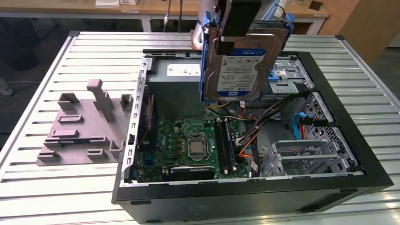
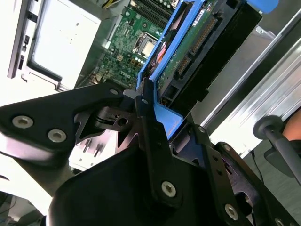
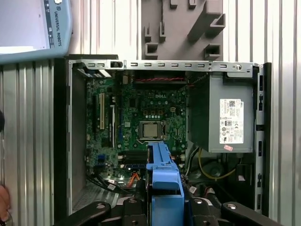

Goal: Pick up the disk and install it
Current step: 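Insert the disk into the insertion slot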

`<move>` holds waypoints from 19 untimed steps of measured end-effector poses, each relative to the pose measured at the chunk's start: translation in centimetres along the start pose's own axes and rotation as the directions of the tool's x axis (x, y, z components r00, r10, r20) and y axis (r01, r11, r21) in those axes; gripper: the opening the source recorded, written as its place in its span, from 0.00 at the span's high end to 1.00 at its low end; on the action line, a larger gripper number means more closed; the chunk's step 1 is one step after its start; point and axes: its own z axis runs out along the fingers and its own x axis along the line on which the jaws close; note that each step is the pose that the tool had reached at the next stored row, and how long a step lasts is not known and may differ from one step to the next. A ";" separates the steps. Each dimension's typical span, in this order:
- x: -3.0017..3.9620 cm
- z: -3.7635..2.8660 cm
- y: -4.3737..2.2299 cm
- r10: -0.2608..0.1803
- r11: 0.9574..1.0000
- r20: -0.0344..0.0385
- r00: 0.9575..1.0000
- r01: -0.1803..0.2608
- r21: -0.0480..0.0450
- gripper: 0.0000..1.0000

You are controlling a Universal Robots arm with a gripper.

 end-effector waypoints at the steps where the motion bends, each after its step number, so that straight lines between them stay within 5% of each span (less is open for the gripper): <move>1: 0.24 0.03 -0.01 0.000 1.000 0.000 1.000 0.000 0.000 0.64; 10: 2.06 0.13 -0.06 0.000 1.000 0.000 1.000 0.000 0.000 0.64; 19: 2.42 0.19 -0.94 0.000 1.000 0.000 1.000 0.000 0.000 0.64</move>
